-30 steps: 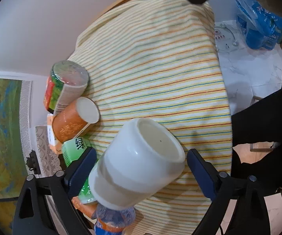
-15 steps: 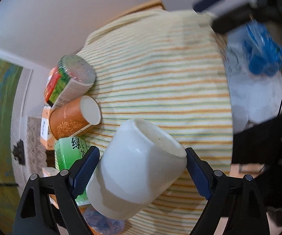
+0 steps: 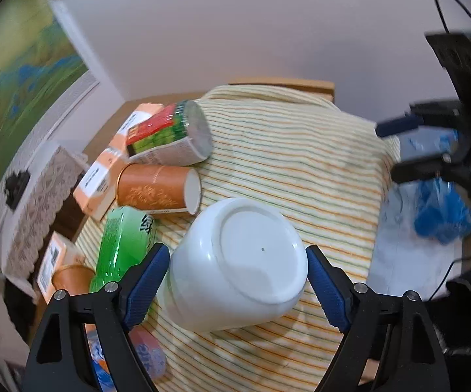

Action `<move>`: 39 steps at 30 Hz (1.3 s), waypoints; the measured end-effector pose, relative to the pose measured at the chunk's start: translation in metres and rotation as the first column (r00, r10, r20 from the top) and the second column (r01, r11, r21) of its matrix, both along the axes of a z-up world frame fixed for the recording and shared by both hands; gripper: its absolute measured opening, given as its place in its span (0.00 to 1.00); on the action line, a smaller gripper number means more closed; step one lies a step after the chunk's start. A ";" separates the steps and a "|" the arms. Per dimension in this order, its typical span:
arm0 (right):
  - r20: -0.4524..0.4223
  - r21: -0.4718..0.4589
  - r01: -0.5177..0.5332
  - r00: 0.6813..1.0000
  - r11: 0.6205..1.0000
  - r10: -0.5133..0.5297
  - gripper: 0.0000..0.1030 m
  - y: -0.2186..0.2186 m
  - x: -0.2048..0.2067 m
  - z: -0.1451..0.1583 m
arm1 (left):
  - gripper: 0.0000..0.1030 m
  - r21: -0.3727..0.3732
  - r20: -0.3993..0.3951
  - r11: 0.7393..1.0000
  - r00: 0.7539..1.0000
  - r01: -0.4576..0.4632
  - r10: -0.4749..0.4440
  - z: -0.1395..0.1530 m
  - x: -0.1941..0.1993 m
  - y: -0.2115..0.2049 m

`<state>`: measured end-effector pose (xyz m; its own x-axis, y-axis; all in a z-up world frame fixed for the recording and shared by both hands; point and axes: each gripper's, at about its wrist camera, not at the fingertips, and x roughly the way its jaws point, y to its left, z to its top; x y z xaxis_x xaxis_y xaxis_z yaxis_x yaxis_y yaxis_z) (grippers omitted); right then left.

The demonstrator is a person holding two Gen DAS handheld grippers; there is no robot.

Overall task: Flip cup upside down
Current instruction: 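Lift the white cup with the left gripper and rotate it bottom-up, then lower the white cup rim-first onto the cloth with the left gripper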

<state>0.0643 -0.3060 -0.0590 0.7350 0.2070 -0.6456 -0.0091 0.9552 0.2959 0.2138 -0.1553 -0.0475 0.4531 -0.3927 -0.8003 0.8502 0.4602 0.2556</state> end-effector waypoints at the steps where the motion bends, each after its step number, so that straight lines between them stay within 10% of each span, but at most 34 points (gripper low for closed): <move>1: 0.001 0.001 -0.003 1.000 1.000 0.003 0.74 0.001 0.000 0.000 | 0.84 -0.018 -0.003 1.000 1.000 -0.013 0.013 0.000 0.002 0.002; 12: 0.019 -0.017 -0.027 0.999 0.999 0.027 0.75 0.018 -0.001 0.005 | 0.82 -0.233 -0.125 0.957 0.981 -0.171 0.145 0.017 0.016 0.035; 26: 0.154 -0.195 0.087 0.986 0.977 -0.057 0.74 0.054 -0.009 0.023 | 0.81 -0.496 -0.357 0.721 0.870 -0.484 0.340 0.012 0.024 0.108; 39: 0.178 -0.241 0.084 0.983 0.967 -0.041 0.74 0.083 -0.008 0.025 | 0.81 -0.516 -0.365 0.682 0.853 -0.518 0.372 -0.006 0.020 0.119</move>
